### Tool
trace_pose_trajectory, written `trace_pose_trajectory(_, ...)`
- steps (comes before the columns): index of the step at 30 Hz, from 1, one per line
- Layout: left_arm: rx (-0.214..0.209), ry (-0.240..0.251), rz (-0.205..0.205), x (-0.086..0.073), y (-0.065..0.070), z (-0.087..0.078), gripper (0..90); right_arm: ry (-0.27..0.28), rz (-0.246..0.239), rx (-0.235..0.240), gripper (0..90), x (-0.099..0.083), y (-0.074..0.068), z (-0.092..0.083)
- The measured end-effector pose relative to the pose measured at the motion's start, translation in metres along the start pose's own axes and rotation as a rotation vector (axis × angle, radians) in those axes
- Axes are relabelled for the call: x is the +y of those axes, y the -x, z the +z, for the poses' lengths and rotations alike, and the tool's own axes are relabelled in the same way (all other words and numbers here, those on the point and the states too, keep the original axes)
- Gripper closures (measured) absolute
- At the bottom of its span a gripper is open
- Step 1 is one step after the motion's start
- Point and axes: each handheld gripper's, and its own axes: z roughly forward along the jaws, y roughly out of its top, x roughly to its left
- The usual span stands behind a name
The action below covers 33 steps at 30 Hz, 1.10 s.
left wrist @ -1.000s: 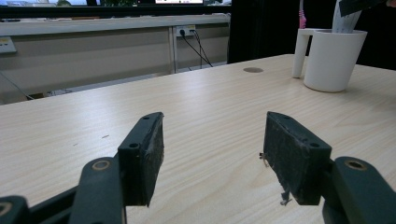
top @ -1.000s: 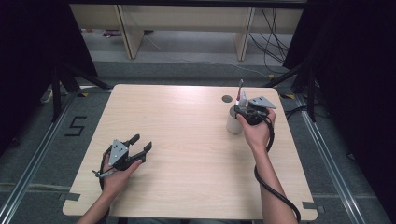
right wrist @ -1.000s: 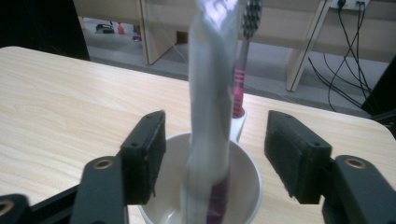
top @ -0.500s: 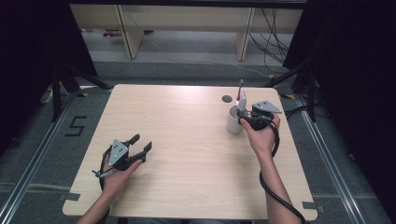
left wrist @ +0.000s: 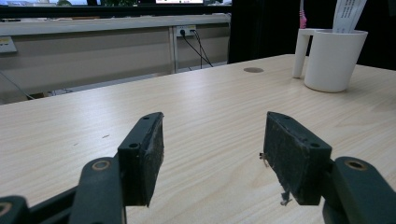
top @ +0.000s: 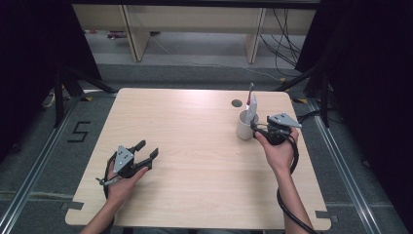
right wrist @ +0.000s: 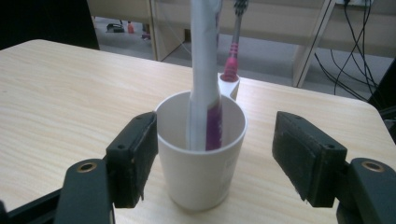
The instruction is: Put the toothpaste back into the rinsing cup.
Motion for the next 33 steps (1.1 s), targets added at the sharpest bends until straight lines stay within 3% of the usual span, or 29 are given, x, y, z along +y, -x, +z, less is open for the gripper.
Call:
trace_pose_trajectory(4, 0.0, 0.001, 0.001, 0.0, 0.0, 0.0, 38.0, -0.01, 0.02, 0.008, 32.0, -0.009, 0.0, -0.007)
trace_pose_trajectory(6, 0.0, 0.0, 0.001, 0.0, 0.0, 0.0, 38.0, -0.016, -0.007, -0.005, 32.0, -0.013, 0.003, -0.011)
trace_pose_trajectory(7, 0.0, 0.0, 0.001, 0.0, 0.0, 0.0, 38.0, -0.015, 0.016, 0.001, 32.0, -0.016, 0.002, -0.014)
trace_pose_trajectory(10, 0.0, -0.001, 0.003, 0.0, 0.0, 0.0, 38.0, -0.024, 0.023, 0.006, 32.0, -0.022, 0.003, -0.019)
trace_pose_trajectory(12, 0.0, -0.001, 0.003, 0.0, 0.0, 0.0, 38.0, -0.022, 0.006, 0.0, 32.0, -0.027, 0.006, -0.022)
trace_pose_trajectory(14, 0.001, 0.0, 0.004, 0.0, 0.0, 0.0, 38.0, -0.029, 0.03, 0.004, 32.0, -0.031, 0.004, -0.025)
trace_pose_trajectory(17, 0.001, 0.0, 0.001, 0.0, 0.0, 0.0, 38.0, -0.026, 0.016, 0.0, 32.0, -0.039, 0.007, -0.027)
trace_pose_trajectory(19, 0.002, 0.001, -0.001, 0.0, 0.0, 0.0, 38.0, -0.038, 0.026, 0.01, 32.0, -0.044, 0.008, -0.028)
trace_pose_trajectory(20, 0.001, 0.0, 0.001, 0.0, 0.0, 0.0, 38.0, -0.054, 0.056, 0.006, 32.0, -0.047, 0.007, -0.03)
trace_pose_trajectory(21, 0.001, 0.0, 0.002, 0.0, 0.0, 0.0, 38.0, -0.035, 0.02, 0.026, 32.0, -0.049, 0.011, -0.029)
trace_pose_trajectory(23, 0.001, -0.001, 0.002, 0.0, 0.0, 0.0, 38.0, -0.053, 0.0, 0.009, 32.0, -0.054, 0.012, -0.032)
trace_pose_trajectory(25, 0.002, -0.001, 0.002, 0.0, 0.0, 0.0, 38.0, -0.06, 0.049, 0.012, 32.2, -0.06, 0.01, -0.032)
trace_pose_trajectory(26, 0.002, -0.001, 0.002, 0.0, 0.0, 0.0, 38.0, -0.069, 0.05, 0.013, 32.2, -0.062, 0.01, -0.033)
trace_pose_trajectory(27, 0.002, -0.001, 0.002, 0.0, 0.0, 0.0, 38.0, -0.056, 0.017, 0.0, 32.2, -0.064, 0.013, -0.032)
trace_pose_trajectory(28, 0.002, -0.001, 0.002, 0.0, 0.0, 0.0, 38.0, -0.067, 0.041, 0.015, 32.3, -0.066, 0.012, -0.034)
trace_pose_trajectory(29, 0.002, -0.001, 0.002, 0.0, 0.0, 0.0, 38.0, -0.064, 0.028, 0.025, 32.3, -0.069, 0.014, -0.033)
trace_pose_trajectory(32, 0.002, -0.002, 0.003, 0.0, 0.0, 0.0, 38.0, -0.056, 0.039, 0.013, 32.5, -0.077, 0.013, -0.034)
trace_pose_trajectory(33, 0.002, -0.002, 0.003, 0.0, 0.0, 0.0, 38.0, -0.06, 0.064, 0.015, 32.5, -0.079, 0.011, -0.035)
